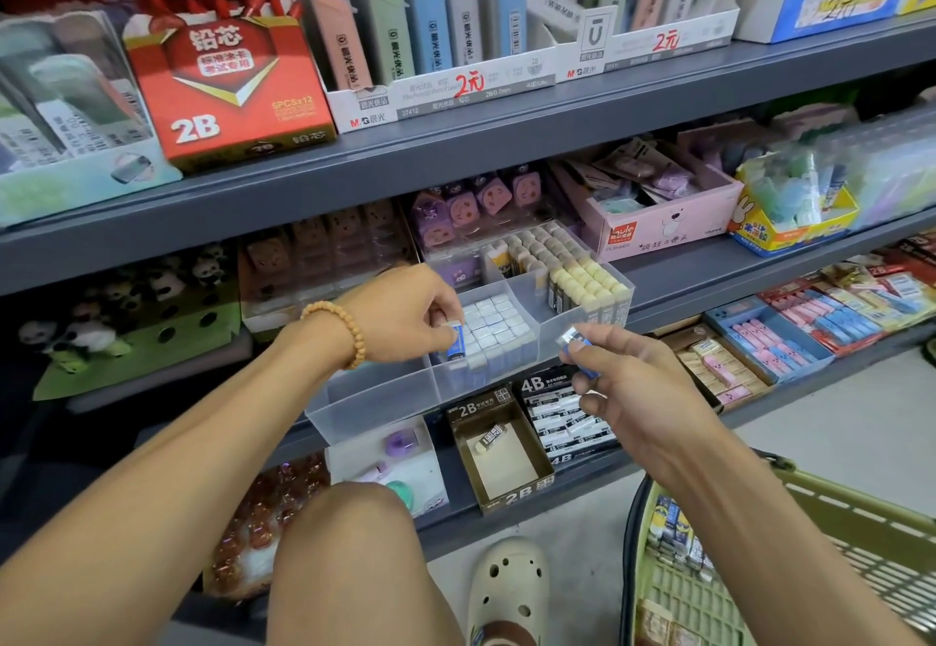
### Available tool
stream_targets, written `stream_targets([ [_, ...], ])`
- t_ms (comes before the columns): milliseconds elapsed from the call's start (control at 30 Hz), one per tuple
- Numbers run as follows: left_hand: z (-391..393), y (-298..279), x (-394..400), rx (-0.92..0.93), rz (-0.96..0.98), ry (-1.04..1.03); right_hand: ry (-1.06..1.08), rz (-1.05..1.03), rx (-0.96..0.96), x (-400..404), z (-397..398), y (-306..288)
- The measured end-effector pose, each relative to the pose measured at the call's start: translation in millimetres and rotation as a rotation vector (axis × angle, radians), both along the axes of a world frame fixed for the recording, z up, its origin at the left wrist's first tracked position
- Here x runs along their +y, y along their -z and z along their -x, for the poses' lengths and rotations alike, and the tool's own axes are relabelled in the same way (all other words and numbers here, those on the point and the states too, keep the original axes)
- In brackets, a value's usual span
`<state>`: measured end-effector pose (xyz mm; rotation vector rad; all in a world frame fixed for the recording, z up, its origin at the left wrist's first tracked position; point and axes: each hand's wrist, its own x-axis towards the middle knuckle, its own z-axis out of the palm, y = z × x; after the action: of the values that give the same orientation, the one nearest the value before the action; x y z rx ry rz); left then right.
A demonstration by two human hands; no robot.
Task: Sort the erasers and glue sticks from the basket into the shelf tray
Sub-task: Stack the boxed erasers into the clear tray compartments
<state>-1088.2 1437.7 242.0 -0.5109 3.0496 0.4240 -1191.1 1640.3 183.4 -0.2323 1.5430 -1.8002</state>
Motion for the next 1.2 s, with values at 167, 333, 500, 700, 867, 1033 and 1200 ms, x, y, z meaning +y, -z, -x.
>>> stream_targets([
  [167,-1.9,3.0,-0.2,-0.058,-0.021,0.029,0.006,0.002,-0.001,3.8,0.3,0.4],
  [333,-3.4,3.3,-5.7,-0.094,-0.146,0.025,-0.01,0.02,0.012,5.3,-1.0,-1.6],
  [500,-3.0,10.3,-5.5,-0.091,-0.165,0.003,-0.012,0.063,-0.015,5.8,-2.0,-3.0],
  [700,-1.3,15.8,1.4,-0.012,-0.017,-0.025,0.008,0.068,-0.017,5.7,-5.5,-6.6],
  [867,-1.9,9.6,25.1,0.349,-0.258,0.002,0.054,0.055,0.056,1.9,-5.4,-15.4],
  [1033,5.4,14.2,49.7,0.378,-0.199,0.106,0.038,0.086,0.076,-0.4,-4.0,-18.3],
  [1200,6.7,14.9,49.1,0.367,-0.293,0.079,-0.07,-0.037,0.351,6.3,2.0,-20.3],
])
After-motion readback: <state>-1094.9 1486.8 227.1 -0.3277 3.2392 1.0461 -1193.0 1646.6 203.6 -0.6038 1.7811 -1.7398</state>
